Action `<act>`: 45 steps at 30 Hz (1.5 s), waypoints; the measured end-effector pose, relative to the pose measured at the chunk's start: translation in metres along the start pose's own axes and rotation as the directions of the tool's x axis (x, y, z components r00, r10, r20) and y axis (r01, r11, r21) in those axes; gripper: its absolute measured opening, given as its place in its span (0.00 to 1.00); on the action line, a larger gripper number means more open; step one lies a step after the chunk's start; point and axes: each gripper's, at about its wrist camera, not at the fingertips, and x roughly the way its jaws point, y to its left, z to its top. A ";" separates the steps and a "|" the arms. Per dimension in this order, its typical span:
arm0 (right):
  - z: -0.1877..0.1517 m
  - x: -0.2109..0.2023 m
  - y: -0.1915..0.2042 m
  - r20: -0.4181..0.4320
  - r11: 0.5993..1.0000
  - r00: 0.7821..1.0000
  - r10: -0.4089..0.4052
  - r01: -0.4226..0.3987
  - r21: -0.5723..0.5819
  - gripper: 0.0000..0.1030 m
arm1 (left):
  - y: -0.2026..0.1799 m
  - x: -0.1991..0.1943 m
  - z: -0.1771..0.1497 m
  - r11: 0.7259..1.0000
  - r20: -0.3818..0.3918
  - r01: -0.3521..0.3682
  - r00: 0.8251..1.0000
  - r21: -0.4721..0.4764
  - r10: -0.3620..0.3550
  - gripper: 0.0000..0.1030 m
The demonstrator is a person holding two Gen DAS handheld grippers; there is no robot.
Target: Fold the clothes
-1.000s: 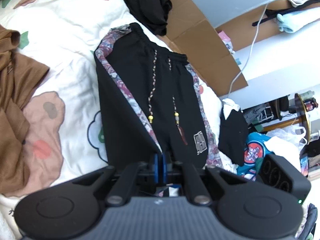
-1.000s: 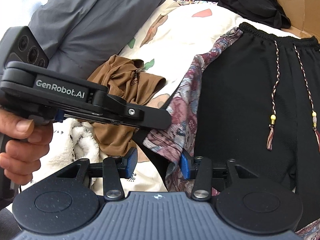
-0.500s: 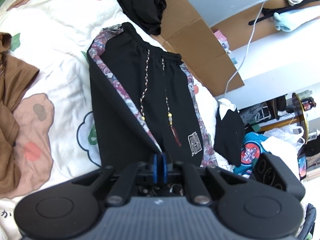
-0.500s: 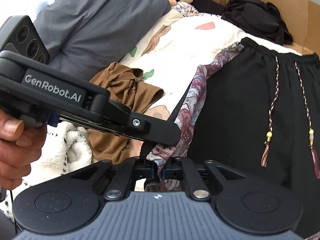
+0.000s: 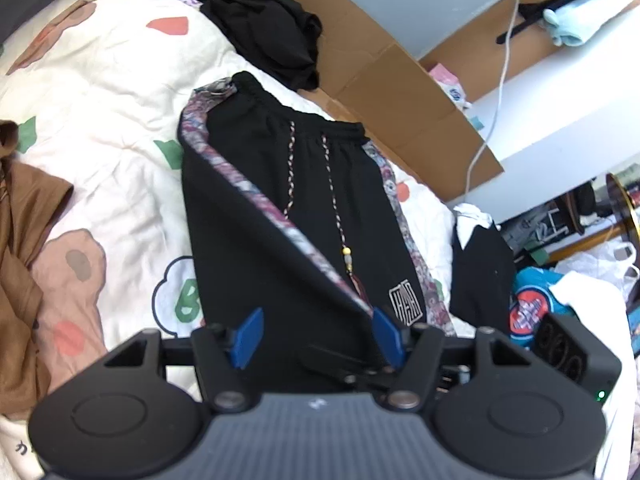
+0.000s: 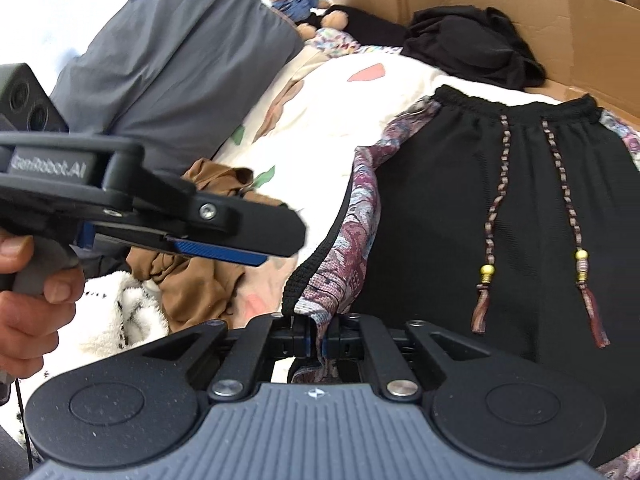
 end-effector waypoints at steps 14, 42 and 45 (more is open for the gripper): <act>-0.006 -0.047 -0.059 0.048 0.997 0.998 -0.035 0.032 0.071 0.04 | -0.012 0.031 -0.010 0.994 -0.034 -0.081 0.996 -0.079 0.079 0.63; -0.027 -0.123 -0.154 0.122 0.972 0.984 -0.129 0.101 0.213 0.04 | -0.036 0.109 -0.061 0.979 -0.136 -0.185 0.975 -0.082 0.173 0.64; -0.032 -0.132 -0.166 0.125 0.967 0.982 -0.145 0.114 0.230 0.04 | -0.034 0.117 -0.070 0.977 -0.157 -0.195 0.971 -0.090 0.179 0.64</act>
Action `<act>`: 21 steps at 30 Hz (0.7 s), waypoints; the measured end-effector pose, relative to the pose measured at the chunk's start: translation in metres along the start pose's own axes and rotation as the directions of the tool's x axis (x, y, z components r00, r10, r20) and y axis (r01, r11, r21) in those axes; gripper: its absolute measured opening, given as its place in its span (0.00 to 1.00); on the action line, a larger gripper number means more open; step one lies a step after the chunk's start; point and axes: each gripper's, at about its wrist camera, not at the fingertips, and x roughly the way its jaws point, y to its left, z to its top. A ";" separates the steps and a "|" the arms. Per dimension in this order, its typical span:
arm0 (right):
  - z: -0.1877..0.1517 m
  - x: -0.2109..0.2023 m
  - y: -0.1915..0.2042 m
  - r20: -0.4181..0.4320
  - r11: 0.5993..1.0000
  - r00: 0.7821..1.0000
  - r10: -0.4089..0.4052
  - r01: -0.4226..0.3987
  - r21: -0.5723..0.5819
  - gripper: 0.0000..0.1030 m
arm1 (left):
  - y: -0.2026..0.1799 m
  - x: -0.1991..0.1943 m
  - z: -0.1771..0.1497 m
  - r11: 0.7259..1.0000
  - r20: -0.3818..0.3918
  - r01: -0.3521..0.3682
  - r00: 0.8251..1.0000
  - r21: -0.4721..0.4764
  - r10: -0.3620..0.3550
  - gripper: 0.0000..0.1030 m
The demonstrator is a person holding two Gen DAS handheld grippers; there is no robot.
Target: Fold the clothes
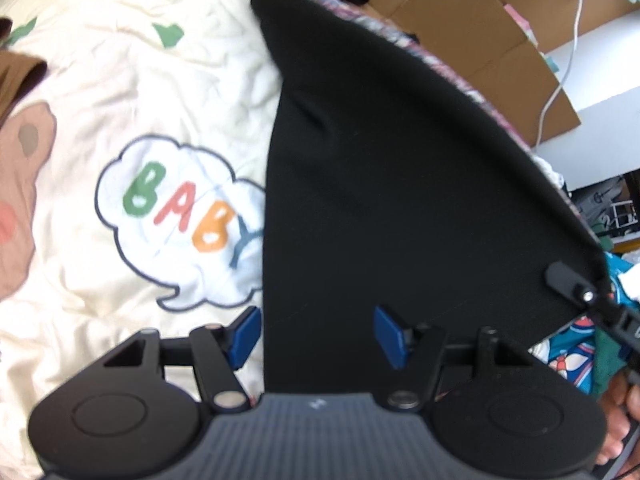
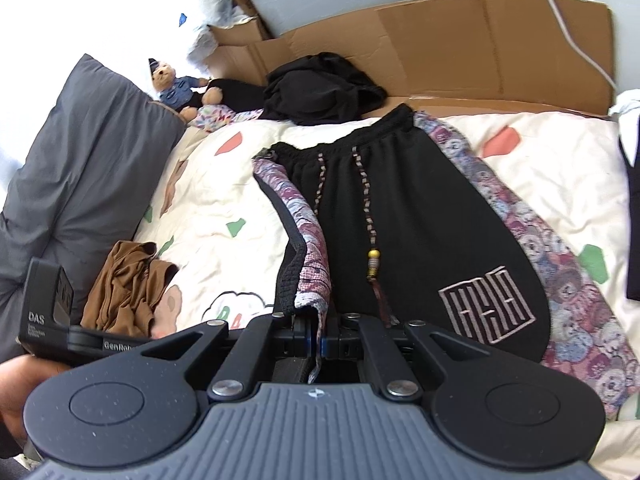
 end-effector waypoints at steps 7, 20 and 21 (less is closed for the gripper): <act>-0.009 -0.008 -0.026 0.000 0.999 1.000 -0.028 0.028 0.043 0.04 | 0.004 0.023 -0.020 1.000 -0.052 -0.022 0.998 -0.009 0.021 0.64; -0.007 -0.025 -0.069 0.030 0.990 0.994 -0.102 0.099 0.096 0.04 | -0.001 0.042 -0.034 1.000 -0.107 -0.014 0.994 0.021 0.016 0.64; -0.006 -0.027 -0.073 0.033 0.989 0.993 -0.109 0.105 0.101 0.04 | -0.001 0.043 -0.036 1.000 -0.111 -0.012 0.994 0.021 0.014 0.64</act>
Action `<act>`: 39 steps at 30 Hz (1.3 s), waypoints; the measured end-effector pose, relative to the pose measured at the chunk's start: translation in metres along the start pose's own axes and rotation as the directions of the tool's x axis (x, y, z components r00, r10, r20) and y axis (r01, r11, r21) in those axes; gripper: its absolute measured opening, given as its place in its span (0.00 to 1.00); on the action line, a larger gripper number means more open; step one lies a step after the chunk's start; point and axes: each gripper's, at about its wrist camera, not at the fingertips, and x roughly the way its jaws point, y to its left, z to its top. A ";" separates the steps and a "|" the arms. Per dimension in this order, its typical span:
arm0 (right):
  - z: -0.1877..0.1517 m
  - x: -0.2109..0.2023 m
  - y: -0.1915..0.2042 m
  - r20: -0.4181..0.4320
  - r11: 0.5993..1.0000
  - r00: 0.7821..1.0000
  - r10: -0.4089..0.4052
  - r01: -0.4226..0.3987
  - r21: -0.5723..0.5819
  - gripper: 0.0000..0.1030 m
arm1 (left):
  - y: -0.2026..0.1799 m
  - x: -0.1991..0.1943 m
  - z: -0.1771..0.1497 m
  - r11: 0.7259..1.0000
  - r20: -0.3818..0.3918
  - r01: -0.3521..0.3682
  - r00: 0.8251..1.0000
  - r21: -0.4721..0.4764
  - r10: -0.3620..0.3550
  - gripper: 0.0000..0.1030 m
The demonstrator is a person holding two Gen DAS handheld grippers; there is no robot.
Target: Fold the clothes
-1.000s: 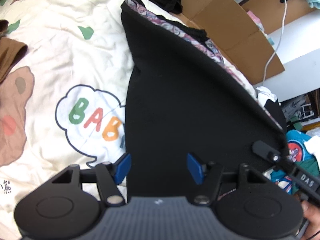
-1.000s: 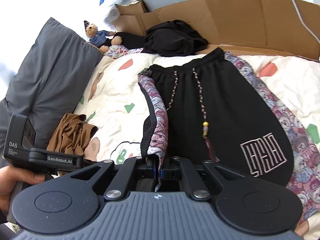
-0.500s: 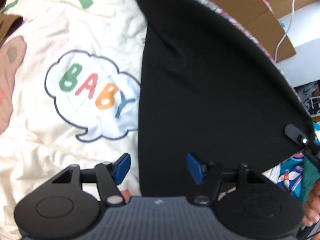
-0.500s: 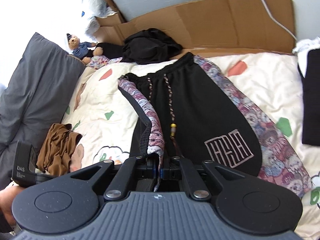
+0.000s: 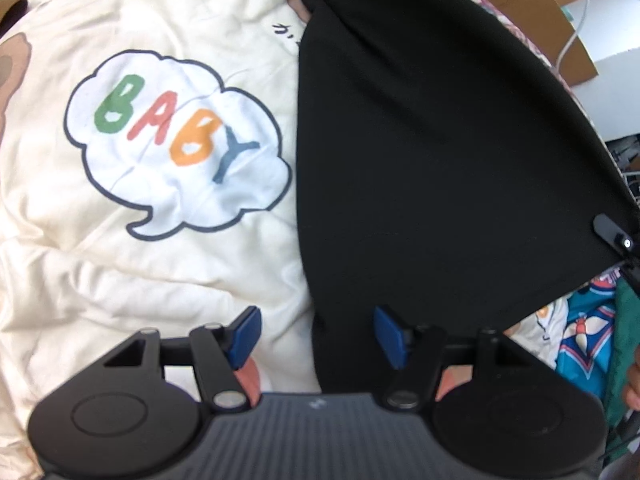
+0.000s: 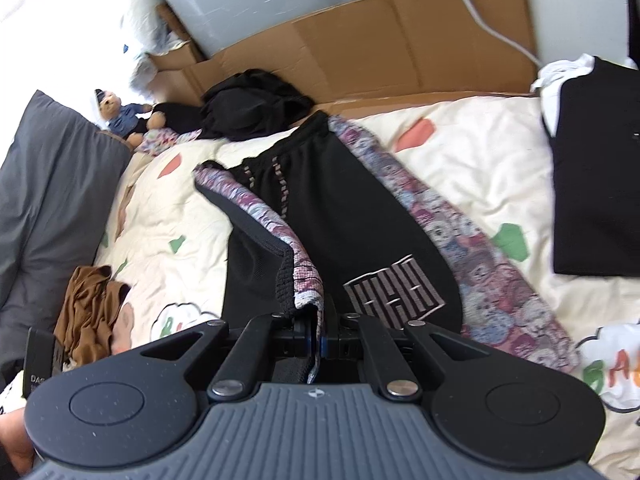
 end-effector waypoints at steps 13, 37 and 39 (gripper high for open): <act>0.005 -0.014 -0.049 0.008 0.996 0.997 -0.074 0.074 0.042 0.04 | -0.017 0.036 -0.029 0.996 -0.067 0.087 0.994 0.015 -0.086 0.60; 0.001 -0.012 -0.069 -0.024 0.992 0.996 -0.086 0.087 0.086 0.04 | -0.008 0.021 -0.027 0.963 -0.095 0.270 0.959 0.010 -0.268 0.01; 0.002 -0.015 -0.071 -0.023 0.992 0.995 -0.093 0.095 0.088 0.04 | -0.010 0.020 -0.029 0.959 -0.093 0.284 0.955 0.012 -0.282 0.01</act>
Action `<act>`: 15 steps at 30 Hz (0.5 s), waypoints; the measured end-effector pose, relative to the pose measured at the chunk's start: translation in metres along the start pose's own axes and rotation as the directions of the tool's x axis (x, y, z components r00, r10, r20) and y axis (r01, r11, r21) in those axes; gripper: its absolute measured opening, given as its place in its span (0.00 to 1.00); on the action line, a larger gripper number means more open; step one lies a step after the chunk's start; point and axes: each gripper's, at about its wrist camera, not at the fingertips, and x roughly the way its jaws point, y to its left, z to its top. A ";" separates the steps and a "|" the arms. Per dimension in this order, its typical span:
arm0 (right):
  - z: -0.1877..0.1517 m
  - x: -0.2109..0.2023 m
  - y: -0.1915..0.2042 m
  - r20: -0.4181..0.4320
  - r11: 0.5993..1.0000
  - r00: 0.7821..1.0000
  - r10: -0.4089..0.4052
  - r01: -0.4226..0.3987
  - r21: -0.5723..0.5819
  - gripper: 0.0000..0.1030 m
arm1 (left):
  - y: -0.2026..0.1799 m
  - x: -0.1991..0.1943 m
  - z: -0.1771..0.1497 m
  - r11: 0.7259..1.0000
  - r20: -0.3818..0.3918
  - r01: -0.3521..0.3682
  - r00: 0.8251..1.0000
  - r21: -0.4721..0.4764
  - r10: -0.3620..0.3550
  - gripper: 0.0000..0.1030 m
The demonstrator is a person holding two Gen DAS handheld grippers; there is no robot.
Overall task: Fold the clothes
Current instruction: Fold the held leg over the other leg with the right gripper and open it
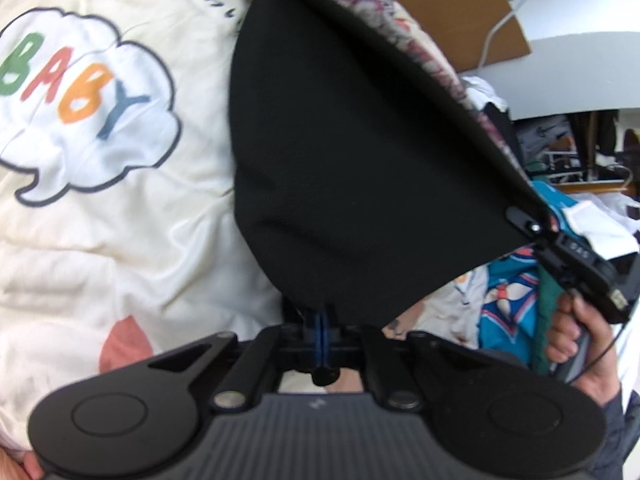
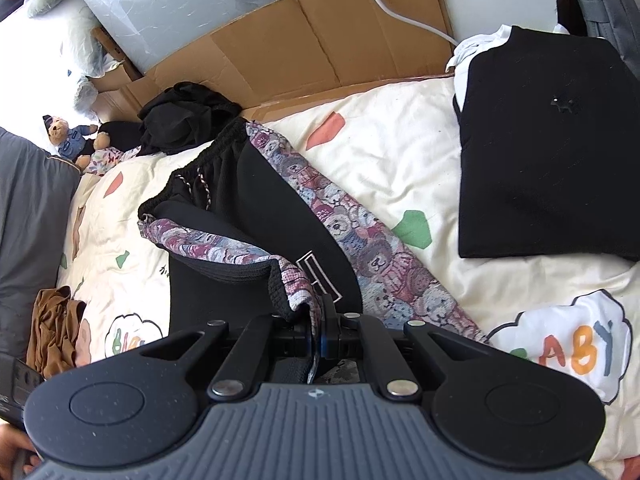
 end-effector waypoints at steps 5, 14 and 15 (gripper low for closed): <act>0.002 -0.007 -0.010 0.001 1.000 1.000 -0.022 0.022 0.010 0.04 | 0.001 0.003 -0.003 1.000 -0.017 0.017 1.000 0.018 -0.017 0.01; -0.003 -0.005 -0.045 -0.042 0.993 0.997 -0.059 0.063 0.097 0.04 | -0.009 0.001 -0.004 0.997 -0.055 -0.038 0.998 0.069 0.041 0.01; -0.005 -0.003 -0.049 -0.051 0.992 0.997 -0.061 0.066 0.109 0.04 | -0.010 0.003 -0.005 0.996 -0.057 -0.045 0.997 0.071 0.049 0.01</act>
